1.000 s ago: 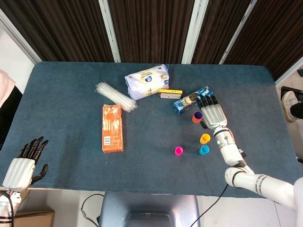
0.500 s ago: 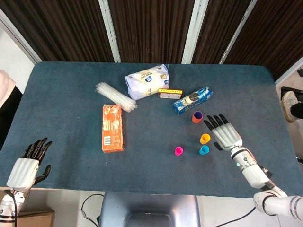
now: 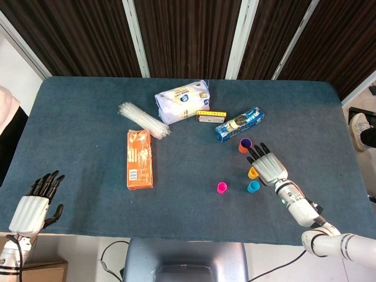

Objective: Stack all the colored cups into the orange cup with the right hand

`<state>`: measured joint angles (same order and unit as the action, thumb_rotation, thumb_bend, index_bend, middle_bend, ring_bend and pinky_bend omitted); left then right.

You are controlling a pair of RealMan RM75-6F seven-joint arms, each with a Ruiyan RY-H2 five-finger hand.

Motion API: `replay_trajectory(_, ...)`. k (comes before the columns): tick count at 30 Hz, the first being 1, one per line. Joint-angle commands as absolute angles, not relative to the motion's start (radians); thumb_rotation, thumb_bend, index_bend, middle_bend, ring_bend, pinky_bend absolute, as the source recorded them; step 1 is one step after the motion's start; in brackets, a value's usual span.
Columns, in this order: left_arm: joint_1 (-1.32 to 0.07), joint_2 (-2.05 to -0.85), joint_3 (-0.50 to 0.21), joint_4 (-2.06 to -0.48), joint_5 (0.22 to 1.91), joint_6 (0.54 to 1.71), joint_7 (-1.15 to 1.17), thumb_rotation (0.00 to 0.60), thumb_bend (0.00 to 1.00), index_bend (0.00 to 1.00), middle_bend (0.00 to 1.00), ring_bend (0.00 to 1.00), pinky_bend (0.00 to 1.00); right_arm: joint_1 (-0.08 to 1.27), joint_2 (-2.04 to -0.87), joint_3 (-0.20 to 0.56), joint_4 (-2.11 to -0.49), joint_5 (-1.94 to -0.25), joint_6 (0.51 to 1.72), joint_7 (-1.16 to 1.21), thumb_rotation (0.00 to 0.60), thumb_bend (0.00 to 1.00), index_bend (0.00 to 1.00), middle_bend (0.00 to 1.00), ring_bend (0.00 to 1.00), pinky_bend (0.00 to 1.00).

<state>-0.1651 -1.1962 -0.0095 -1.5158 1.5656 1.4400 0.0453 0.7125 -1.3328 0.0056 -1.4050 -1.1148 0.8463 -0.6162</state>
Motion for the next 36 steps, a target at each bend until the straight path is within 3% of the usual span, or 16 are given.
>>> replay_trajectory(1,-0.166,-1.196,-0.010,-1.515,1.565,1.439,0.044,0.600,0.45,0.00,0.00,0.00,0.13,0.713,-1.337,0.004,-1.400,-1.116,0.841,-0.611,0.600,0.44,0.35,0.00,0.00,0.00)
replay_trajectory(9,-0.165,-1.195,-0.007,-1.517,1.571,1.442,0.045,0.600,0.45,0.00,0.00,0.00,0.13,0.713,-1.351,0.006,-1.381,-1.133,0.844,-0.592,0.600,0.44,0.52,0.00,0.00,0.00)
replay_trajectory(20,-0.163,-1.192,-0.004,-1.518,1.576,1.447,0.040,0.600,0.45,0.00,0.00,0.00,0.13,0.699,-1.355,0.030,-1.386,-1.148,0.885,-0.547,0.600,0.45,0.61,0.00,0.00,0.00)
replay_trajectory(28,-0.166,-1.195,-0.004,-1.518,1.572,1.440,0.045,0.600,0.45,0.00,0.00,0.00,0.13,0.698,-1.314,0.173,-1.416,-1.143,0.985,-0.367,0.600,0.45,0.60,0.01,0.00,0.00)
replay_trajectory(32,-0.170,-1.201,-0.004,-1.516,1.571,1.432,0.057,0.600,0.45,0.00,0.00,0.00,0.13,0.751,-1.348,0.238,-1.349,-1.047,0.937,-0.385,0.600,0.44,0.60,0.02,0.00,0.00)
replay_trajectory(36,-0.172,-1.205,-0.004,-1.514,1.567,1.425,0.063,0.600,0.45,0.00,0.00,0.00,0.13,0.799,-1.397,0.252,-1.273,-0.958,0.883,-0.451,0.600,0.44,0.60,0.02,0.00,0.00)
